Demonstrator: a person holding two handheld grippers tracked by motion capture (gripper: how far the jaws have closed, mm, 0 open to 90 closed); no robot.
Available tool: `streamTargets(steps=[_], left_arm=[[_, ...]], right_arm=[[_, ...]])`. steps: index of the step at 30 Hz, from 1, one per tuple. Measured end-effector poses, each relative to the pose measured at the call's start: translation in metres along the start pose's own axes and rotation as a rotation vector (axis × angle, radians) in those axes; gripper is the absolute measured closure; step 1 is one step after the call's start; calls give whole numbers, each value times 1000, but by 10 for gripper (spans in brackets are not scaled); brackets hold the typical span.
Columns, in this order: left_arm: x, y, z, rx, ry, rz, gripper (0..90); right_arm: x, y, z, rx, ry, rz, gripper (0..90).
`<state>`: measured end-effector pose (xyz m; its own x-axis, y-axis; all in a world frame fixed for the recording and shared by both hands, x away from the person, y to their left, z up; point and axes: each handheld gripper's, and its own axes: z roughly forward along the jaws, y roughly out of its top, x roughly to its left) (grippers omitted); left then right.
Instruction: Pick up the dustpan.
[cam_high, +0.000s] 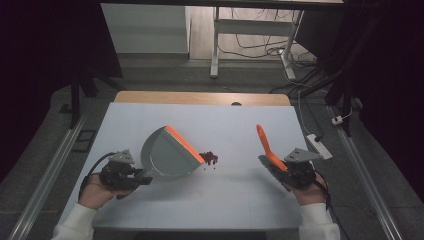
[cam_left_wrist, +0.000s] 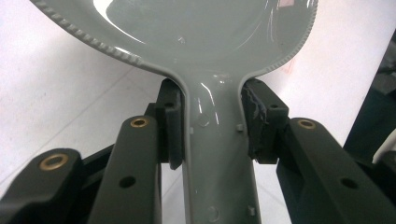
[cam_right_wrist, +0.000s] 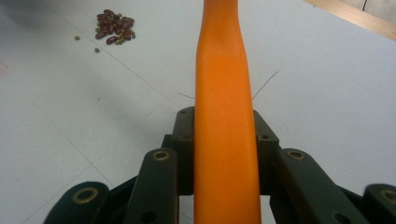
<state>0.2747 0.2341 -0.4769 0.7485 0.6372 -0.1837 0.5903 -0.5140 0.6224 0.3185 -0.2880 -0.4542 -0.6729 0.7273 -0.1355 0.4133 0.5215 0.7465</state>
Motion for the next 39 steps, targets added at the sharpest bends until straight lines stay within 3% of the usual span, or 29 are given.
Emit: streamTargets(steps=[13,20,28,36,39], left_arm=[[1,-4,13,91,-58,45,618],[0,-3,20,98,-84,49,617],[-2,-3,28,125,-124,70,617],[0,-4,31,140,-135,54,617],[1,-3,31,138,-141,44,617]], right_arm=[[2,1,5,3,15,-14,701],[4,5,8,-3,16,-15,701],[11,21,19,-12,31,-27,701],[17,39,41,-14,46,-51,701],[20,47,50,-26,56,-39,701]])
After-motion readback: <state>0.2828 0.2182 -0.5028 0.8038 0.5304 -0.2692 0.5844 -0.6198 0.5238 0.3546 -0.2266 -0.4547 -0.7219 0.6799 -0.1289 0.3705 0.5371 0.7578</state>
